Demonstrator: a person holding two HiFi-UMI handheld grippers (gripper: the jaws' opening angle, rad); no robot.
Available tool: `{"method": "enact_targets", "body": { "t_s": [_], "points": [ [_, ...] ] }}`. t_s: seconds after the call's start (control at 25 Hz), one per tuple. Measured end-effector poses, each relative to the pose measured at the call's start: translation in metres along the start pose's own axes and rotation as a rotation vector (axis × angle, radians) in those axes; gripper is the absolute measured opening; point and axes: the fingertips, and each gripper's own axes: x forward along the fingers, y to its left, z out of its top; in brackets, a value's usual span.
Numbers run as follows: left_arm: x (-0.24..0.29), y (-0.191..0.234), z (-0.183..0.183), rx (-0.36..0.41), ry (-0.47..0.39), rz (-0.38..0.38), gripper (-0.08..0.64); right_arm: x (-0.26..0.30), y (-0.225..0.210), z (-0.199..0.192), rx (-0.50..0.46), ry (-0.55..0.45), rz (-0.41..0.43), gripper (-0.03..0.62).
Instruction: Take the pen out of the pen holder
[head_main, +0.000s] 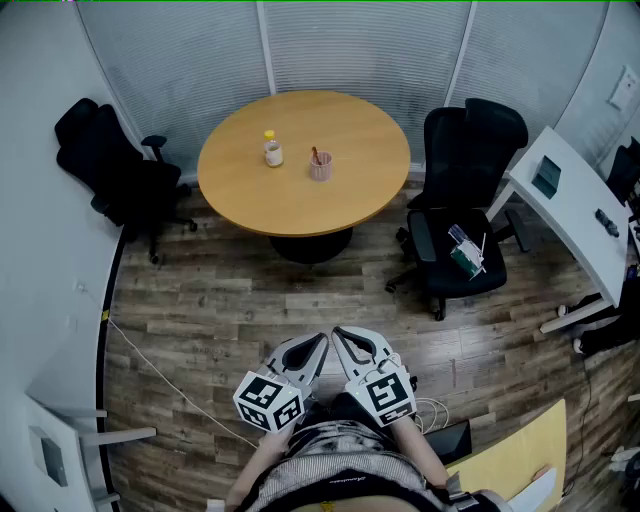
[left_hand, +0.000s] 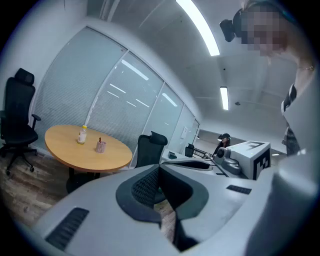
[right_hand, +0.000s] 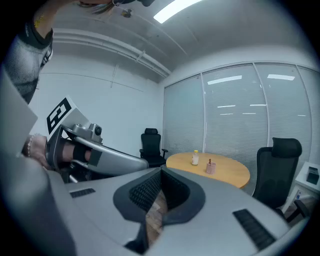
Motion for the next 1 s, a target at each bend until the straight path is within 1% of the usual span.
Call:
{"method": "enact_targets", "body": {
  "t_s": [0.16,0.4,0.6,0.72,0.8,1.0],
  "points": [
    [0.004,-0.006,-0.002,-0.005,-0.005,0.007,0.003,-0.007,-0.006,-0.001,0.028,-0.025,0.009,0.023],
    [0.014,-0.017,-0.011,-0.011,-0.007,0.026,0.003,-0.023,-0.018,-0.014,-0.005,-0.017,0.018,0.023],
    [0.019,-0.018,-0.013,-0.021,-0.019,0.048,0.003,-0.026,-0.027,-0.015,0.006,-0.025,0.021,0.023],
    [0.022,-0.013,-0.008,-0.013,-0.025,0.055,0.003,-0.022,-0.032,-0.012,-0.013,-0.030,0.025,0.023],
    [0.025,-0.008,-0.005,-0.017,-0.026,0.055,0.003,-0.017,-0.036,-0.009,-0.010,-0.036,0.017,0.023],
    [0.044,0.015,0.001,-0.026,-0.022,0.047,0.003,0.003,-0.057,-0.005,-0.015,-0.042,-0.007,0.023]
  ]
}}
